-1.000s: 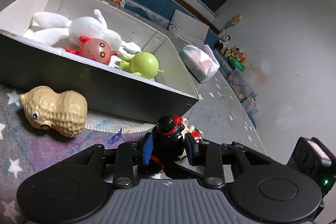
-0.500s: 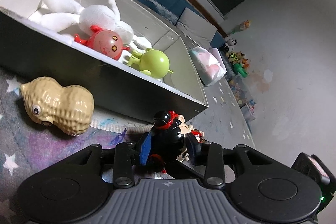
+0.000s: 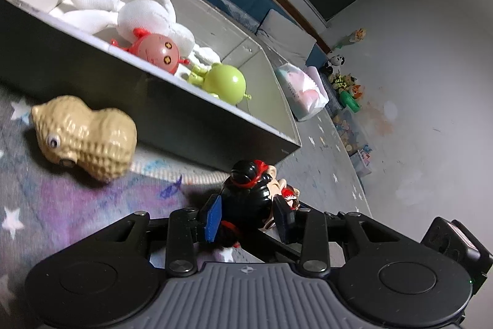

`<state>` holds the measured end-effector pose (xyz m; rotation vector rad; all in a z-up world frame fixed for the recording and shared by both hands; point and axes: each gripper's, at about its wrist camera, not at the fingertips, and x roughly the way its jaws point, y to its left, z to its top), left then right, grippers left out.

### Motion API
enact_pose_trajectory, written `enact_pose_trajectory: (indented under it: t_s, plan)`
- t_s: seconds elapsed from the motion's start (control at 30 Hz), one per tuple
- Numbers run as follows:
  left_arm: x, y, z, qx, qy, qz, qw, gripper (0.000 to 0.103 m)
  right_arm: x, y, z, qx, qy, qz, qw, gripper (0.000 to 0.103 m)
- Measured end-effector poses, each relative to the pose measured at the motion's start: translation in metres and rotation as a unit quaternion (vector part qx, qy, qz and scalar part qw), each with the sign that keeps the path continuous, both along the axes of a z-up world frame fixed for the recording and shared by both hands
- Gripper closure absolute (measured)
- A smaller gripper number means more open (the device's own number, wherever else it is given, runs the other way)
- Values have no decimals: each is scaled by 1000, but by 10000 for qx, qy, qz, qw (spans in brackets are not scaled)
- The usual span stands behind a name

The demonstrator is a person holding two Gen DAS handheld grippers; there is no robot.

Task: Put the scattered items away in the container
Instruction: 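Lift the doll figure with both tools and carry it over the box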

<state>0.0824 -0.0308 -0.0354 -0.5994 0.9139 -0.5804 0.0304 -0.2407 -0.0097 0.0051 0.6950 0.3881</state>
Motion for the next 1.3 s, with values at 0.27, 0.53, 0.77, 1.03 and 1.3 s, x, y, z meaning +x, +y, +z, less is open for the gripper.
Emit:
enact_pose_trajectory:
  t_s: [0.27,0.53,0.77,1.03,1.3]
  plan:
    - [-12,-6,4,-123,176,46,9998,63,-3,-5,0,-5,51,5,10000,14]
    - [-20,-1,15,69,-275,-2,9996,63,-5,-12,-1,138,98,-18,9999,14]
    - [-14,-1,19,59,-590,-127,9982,63,-5,-12,-2,152,86,-49,9998,15]
    - [-6,-9,9,187,-566,-107,9982,63,-5,-11,-2,127,68,-38,9999,15]
    - [-15,-15,16,273,-810,-201,9961,75,-8,-11,1,117,78,-29,9999,16]
